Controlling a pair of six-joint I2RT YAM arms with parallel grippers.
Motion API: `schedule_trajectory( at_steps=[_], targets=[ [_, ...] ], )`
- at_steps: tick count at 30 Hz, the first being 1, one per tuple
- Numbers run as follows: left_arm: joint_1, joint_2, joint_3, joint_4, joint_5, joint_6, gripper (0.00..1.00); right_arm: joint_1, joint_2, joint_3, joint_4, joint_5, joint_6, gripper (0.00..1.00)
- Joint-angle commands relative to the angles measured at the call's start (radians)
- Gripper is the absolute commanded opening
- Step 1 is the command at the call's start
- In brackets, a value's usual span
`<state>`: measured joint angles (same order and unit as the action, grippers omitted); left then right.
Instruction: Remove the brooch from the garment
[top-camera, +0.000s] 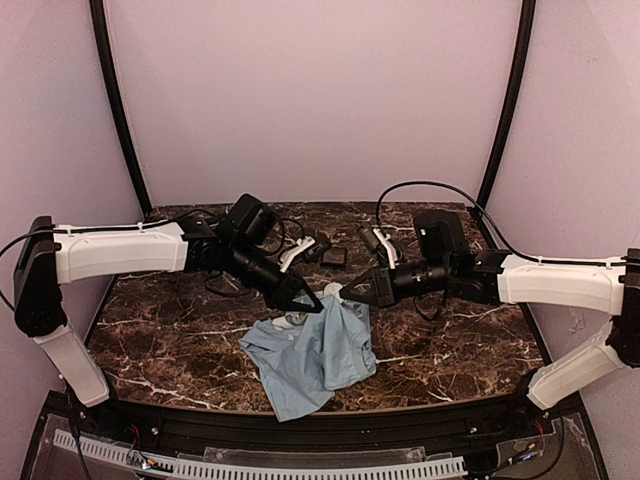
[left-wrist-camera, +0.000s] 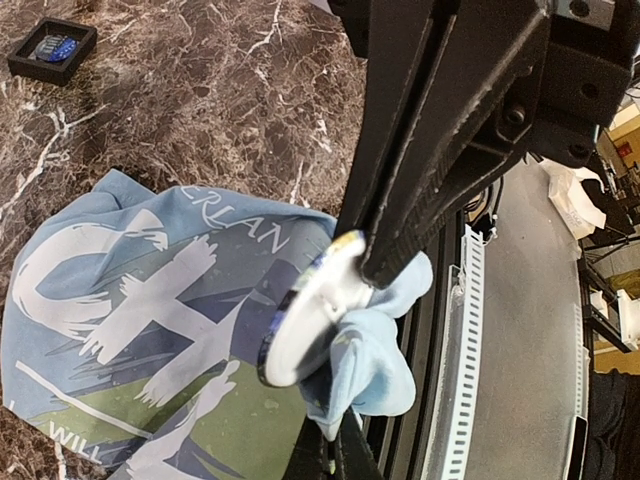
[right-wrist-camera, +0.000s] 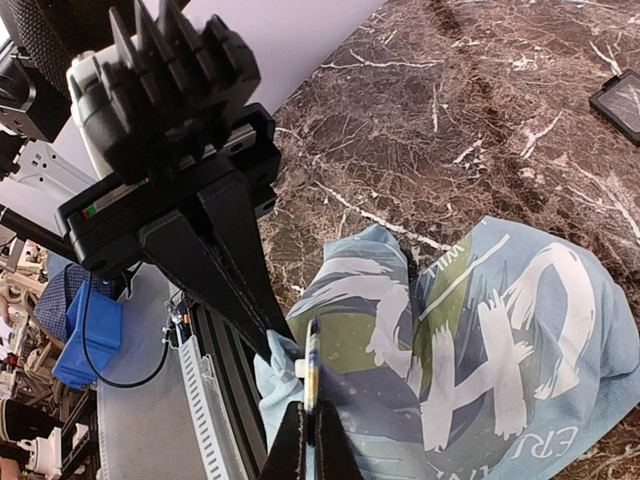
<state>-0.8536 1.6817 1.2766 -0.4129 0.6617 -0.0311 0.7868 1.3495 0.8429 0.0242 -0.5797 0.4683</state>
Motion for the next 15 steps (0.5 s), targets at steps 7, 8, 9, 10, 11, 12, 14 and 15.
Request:
schedule_trajectory(
  at_steps=[7, 8, 9, 10, 11, 12, 14, 15],
  targets=[
    [0.041, -0.091, -0.025, 0.077, 0.085, -0.031, 0.01, 0.008, -0.023, -0.014, -0.098, 0.092, -0.052, 0.0],
    [0.042, -0.091, -0.025, 0.079, 0.098, -0.031, 0.01, 0.009, -0.024, -0.011, -0.112, 0.102, -0.06, 0.0],
    [0.042, -0.091, -0.024, 0.079, 0.104, -0.028, 0.01, 0.008, -0.028, -0.008, -0.126, 0.114, -0.066, 0.0],
    [0.043, -0.092, -0.022, 0.077, 0.11, -0.026, 0.01, 0.008, -0.033, -0.005, -0.138, 0.14, -0.067, 0.0],
    [0.043, -0.093, -0.021, 0.073, 0.111, -0.021, 0.01, 0.008, -0.041, -0.002, -0.149, 0.169, -0.061, 0.0],
    [0.044, -0.094, -0.019, 0.066, 0.109, -0.018, 0.01, 0.006, -0.05, 0.0, -0.158, 0.198, -0.053, 0.0],
    [0.045, -0.095, -0.013, 0.048, 0.099, 0.003, 0.01, -0.006, -0.07, 0.005, -0.159, 0.242, -0.025, 0.0],
    [0.045, -0.095, -0.011, 0.039, 0.095, 0.01, 0.01, -0.015, -0.083, 0.005, -0.153, 0.246, -0.009, 0.0]
  ],
)
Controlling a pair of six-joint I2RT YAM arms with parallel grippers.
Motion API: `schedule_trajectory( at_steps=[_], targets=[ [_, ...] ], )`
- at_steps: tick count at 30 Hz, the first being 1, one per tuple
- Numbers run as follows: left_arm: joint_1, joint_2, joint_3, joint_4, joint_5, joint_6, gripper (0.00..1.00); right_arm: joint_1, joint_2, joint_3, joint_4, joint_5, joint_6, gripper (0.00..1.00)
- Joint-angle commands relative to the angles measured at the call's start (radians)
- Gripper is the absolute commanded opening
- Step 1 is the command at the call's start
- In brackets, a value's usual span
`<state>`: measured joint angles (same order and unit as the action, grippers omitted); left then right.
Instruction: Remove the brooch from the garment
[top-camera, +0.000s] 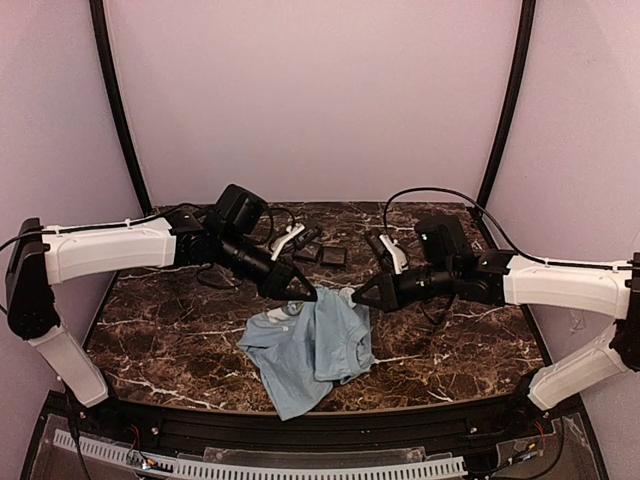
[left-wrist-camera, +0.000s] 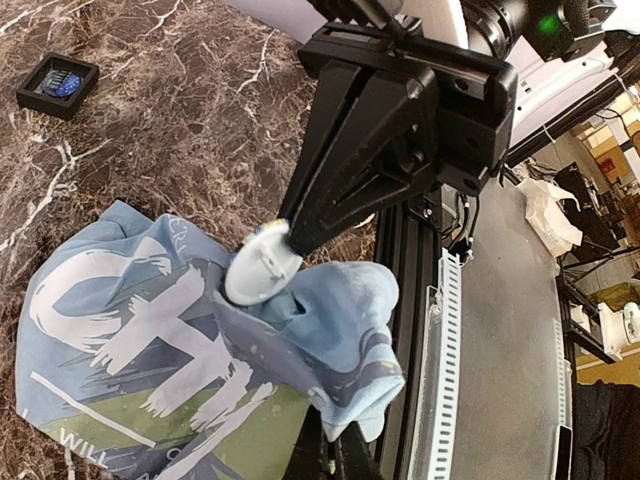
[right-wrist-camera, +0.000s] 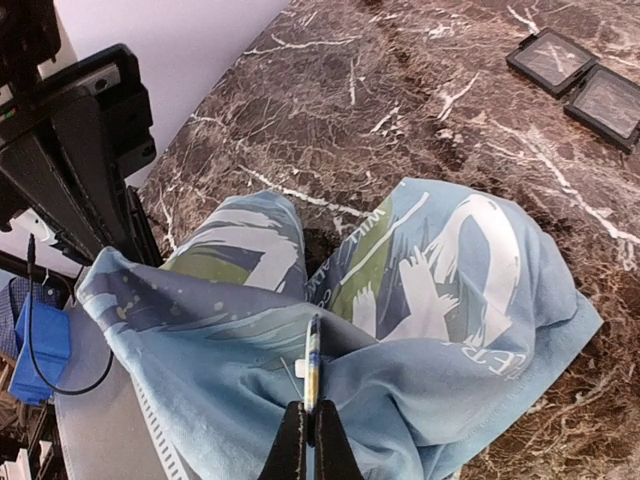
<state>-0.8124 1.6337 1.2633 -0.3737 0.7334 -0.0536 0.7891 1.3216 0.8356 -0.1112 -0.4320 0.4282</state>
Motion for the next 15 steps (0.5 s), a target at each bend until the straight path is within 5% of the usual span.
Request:
schedule_trajectory(
  at_steps=[1, 6, 12, 15],
  targets=[
    [0.004, -0.046, 0.009, -0.017, 0.014, 0.044, 0.01, -0.026, -0.066, 0.013, 0.001, 0.099, 0.046, 0.0],
    [0.002, -0.049, 0.028, -0.075, -0.017, 0.117, 0.07, -0.068, -0.112, 0.015, 0.063, 0.071, 0.082, 0.0],
    [0.006, -0.091, 0.0, -0.019, 0.007, 0.09, 0.69, -0.071, -0.1, 0.016, 0.14, -0.068, 0.065, 0.0],
    [0.013, -0.105, -0.011, 0.015, 0.03, 0.064, 0.78, -0.069, -0.09, 0.015, 0.203, -0.187, 0.076, 0.0]
  ],
)
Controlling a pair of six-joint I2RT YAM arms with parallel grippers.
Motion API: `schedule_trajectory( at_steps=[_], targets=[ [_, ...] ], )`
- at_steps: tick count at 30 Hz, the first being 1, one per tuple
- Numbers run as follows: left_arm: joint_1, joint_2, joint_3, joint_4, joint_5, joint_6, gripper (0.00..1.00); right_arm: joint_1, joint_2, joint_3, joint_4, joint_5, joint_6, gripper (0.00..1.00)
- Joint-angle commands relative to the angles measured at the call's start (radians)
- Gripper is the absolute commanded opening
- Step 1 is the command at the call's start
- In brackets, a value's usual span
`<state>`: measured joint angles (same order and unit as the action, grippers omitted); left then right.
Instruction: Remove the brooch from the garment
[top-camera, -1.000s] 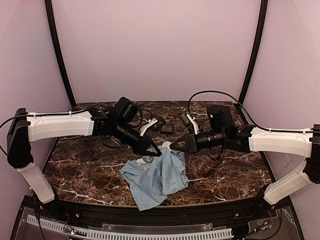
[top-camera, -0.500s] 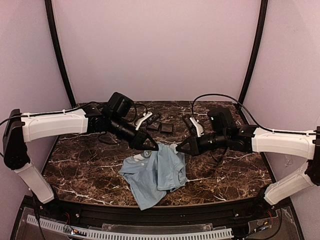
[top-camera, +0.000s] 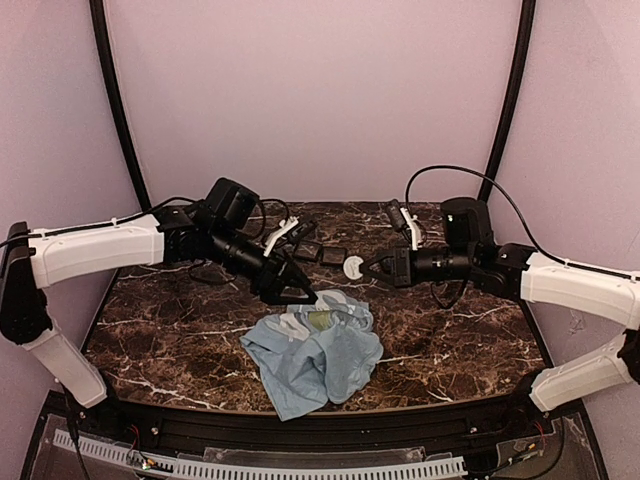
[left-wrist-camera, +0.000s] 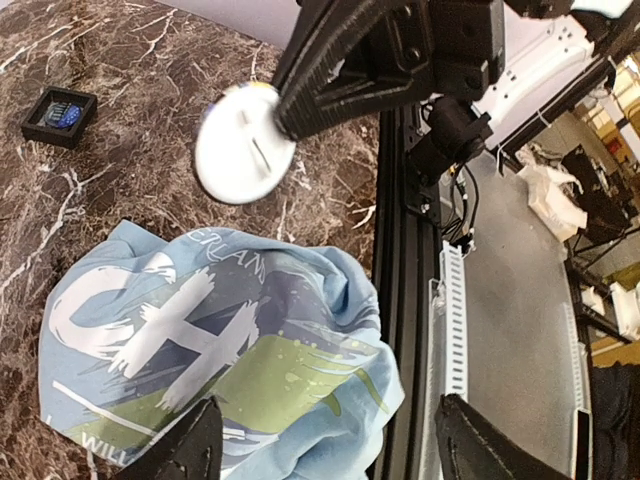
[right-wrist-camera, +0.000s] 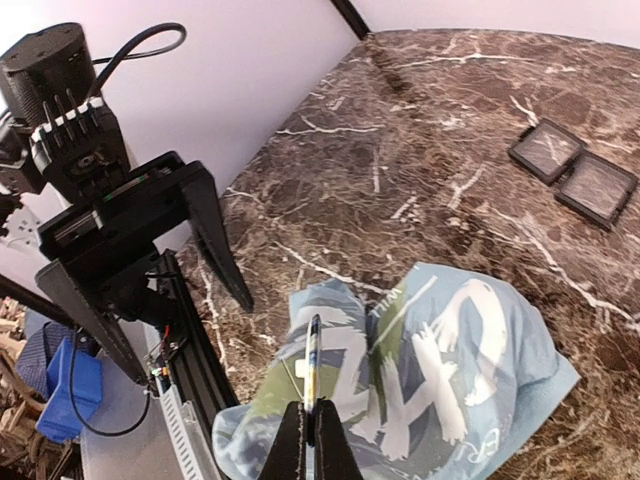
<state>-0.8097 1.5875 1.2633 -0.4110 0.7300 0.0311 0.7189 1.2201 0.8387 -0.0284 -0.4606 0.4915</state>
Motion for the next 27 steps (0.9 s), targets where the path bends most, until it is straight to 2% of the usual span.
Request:
schedule_trajectory(
  at_steps=[1, 4, 6, 7, 10, 12, 16, 27],
  targets=[
    [0.016, -0.061, -0.017, 0.077, 0.054, -0.055, 0.8, 0.004, 0.016, 0.015, 0.134, -0.187, 0.015, 0.0],
    [0.026, -0.064, -0.029, 0.116, 0.099, -0.095, 0.8, 0.027, 0.033, 0.033, 0.142, -0.241, 0.004, 0.0],
    [0.028, -0.056, -0.029, 0.126, 0.129, -0.107, 0.73, 0.041, 0.05, 0.048, 0.139, -0.266, -0.005, 0.0],
    [0.027, -0.048, -0.028, 0.132, 0.153, -0.115, 0.65, 0.047, 0.058, 0.056, 0.137, -0.278, -0.009, 0.0],
    [0.028, -0.037, -0.032, 0.153, 0.205, -0.135, 0.48, 0.064, 0.087, 0.077, 0.135, -0.312, -0.021, 0.0],
    [0.029, -0.035, -0.036, 0.168, 0.216, -0.146, 0.41, 0.074, 0.103, 0.088, 0.136, -0.331, -0.024, 0.0],
    [0.028, -0.03, -0.035, 0.168, 0.218, -0.146, 0.34, 0.083, 0.128, 0.105, 0.133, -0.353, -0.031, 0.0],
    [0.029, -0.014, -0.03, 0.155, 0.221, -0.14, 0.21, 0.085, 0.126, 0.107, 0.135, -0.35, -0.04, 0.0]
  ],
)
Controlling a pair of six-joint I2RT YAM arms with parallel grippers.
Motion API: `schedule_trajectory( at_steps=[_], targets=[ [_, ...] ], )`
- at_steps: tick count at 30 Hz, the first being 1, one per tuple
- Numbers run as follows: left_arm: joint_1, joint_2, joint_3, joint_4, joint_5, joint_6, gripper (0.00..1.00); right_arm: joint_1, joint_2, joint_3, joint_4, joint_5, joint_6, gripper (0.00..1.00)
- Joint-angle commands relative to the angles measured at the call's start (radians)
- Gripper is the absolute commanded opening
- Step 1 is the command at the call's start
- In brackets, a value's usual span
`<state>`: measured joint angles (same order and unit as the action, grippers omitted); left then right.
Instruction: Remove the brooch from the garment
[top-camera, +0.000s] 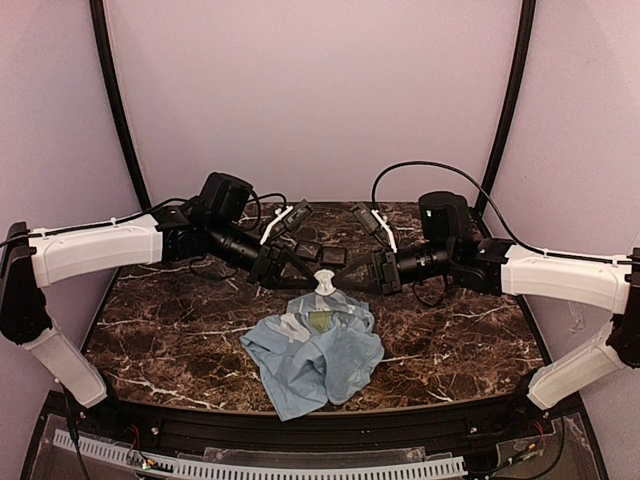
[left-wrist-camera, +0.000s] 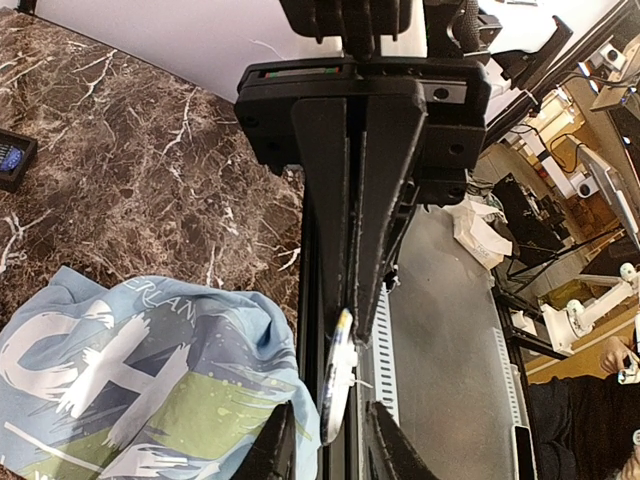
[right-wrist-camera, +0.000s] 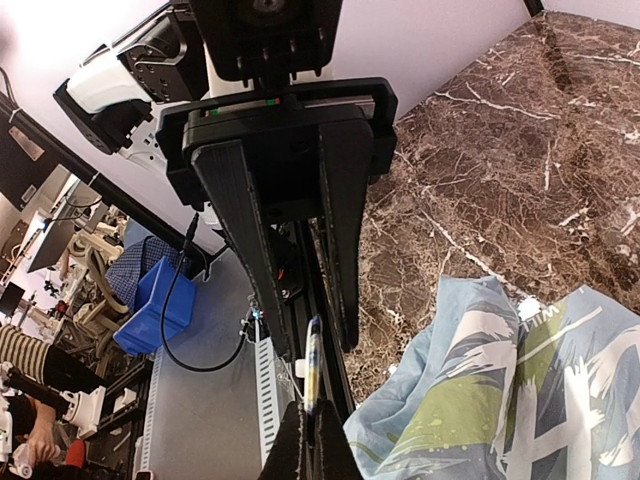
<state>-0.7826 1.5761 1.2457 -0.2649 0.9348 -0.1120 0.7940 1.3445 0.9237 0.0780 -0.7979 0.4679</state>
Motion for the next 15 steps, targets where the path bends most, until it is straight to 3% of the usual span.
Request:
schedule_trajectory(
  at_steps=[1, 6, 8, 15],
  targets=[
    [0.001, -0.002, -0.012, 0.008, 0.016, 0.002, 0.18, 0.01, 0.002, 0.023, 0.028, -0.013, -0.015, 0.0],
    [0.001, -0.002, -0.013, 0.012, 0.024, 0.002, 0.03, 0.01, 0.007, 0.025, 0.02, -0.006, -0.018, 0.0],
    [0.001, -0.004, -0.018, 0.021, 0.025, -0.002, 0.01, 0.01, 0.009, 0.025, 0.014, 0.005, -0.02, 0.0],
    [0.007, -0.02, -0.043, 0.082, -0.007, -0.051, 0.01, 0.018, -0.026, -0.008, 0.042, 0.096, -0.011, 0.42]
  ],
)
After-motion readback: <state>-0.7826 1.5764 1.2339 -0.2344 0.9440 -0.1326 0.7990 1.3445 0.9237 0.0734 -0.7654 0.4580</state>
